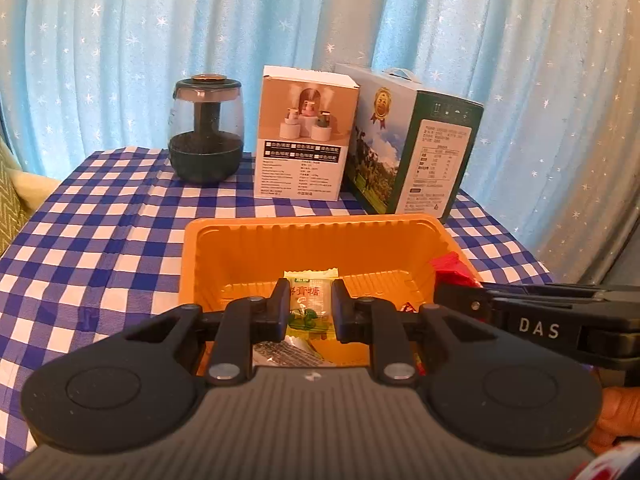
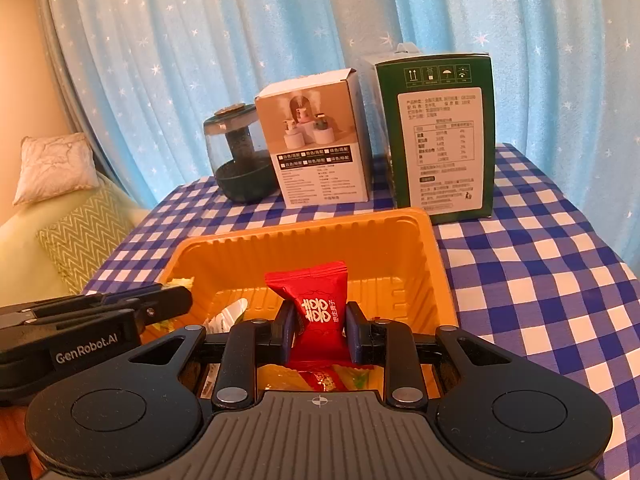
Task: Organize snacks
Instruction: 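Lower both snacks into the tray and open both grippers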
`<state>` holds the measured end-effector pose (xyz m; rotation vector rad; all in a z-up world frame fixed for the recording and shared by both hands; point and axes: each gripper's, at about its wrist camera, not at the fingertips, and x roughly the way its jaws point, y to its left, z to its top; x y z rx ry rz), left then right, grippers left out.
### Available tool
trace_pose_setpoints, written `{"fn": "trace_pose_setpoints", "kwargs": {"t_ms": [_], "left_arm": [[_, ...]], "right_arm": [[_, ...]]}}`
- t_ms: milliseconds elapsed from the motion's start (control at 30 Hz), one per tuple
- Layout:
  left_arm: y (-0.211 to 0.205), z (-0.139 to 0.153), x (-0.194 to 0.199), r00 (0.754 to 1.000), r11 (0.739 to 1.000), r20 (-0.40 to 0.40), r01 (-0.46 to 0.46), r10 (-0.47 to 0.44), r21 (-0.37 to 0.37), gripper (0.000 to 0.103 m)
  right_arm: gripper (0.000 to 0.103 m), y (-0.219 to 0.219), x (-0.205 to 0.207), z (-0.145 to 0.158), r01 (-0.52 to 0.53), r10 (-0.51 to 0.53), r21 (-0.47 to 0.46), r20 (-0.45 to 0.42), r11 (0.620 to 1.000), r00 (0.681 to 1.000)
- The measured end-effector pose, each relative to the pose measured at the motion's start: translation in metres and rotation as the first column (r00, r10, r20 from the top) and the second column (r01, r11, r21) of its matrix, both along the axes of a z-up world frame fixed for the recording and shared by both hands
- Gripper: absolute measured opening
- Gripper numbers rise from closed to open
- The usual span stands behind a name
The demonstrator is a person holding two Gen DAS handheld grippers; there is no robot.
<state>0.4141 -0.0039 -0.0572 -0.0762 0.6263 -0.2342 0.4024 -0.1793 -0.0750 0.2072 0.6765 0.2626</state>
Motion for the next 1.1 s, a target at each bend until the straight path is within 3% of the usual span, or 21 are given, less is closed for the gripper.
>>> {"fn": "trace_pose_setpoints", "kwargs": {"t_ms": [133,733,933,967,1033,1100], "left_arm": [[-0.003,0.001,-0.002,1.0,1.0,0.024,0.003,-0.003,0.023,0.026],[0.011,0.001,-0.002,0.999,0.999,0.015,-0.049,0.048,0.022,0.028],[0.015,0.001,-0.004,0.998,0.998,0.014,-0.055,0.055,0.018,0.034],[0.016,0.001,-0.004,0.998,0.998,0.013,-0.055,0.055,0.016,0.036],[0.016,0.002,-0.004,0.998,0.998,0.013,-0.057,0.057,0.016,0.038],[0.016,0.002,-0.004,0.998,0.998,0.013,-0.058,0.057,0.017,0.04]], "right_arm": [[0.027,-0.001,0.0,0.0,-0.001,0.001,-0.006,0.002,1.0,1.0],[0.027,-0.004,0.0,0.0,-0.002,0.002,0.033,0.005,0.999,1.0],[0.028,-0.008,0.003,-0.002,-0.007,0.007,0.115,-0.003,0.993,1.0],[0.031,-0.01,0.004,-0.002,-0.013,0.014,0.139,-0.009,0.99,1.0],[0.065,-0.013,0.004,-0.001,0.005,-0.003,0.171,-0.011,0.985,1.0],[0.066,-0.016,0.002,0.001,0.027,-0.028,0.164,0.003,0.986,1.0]]}}
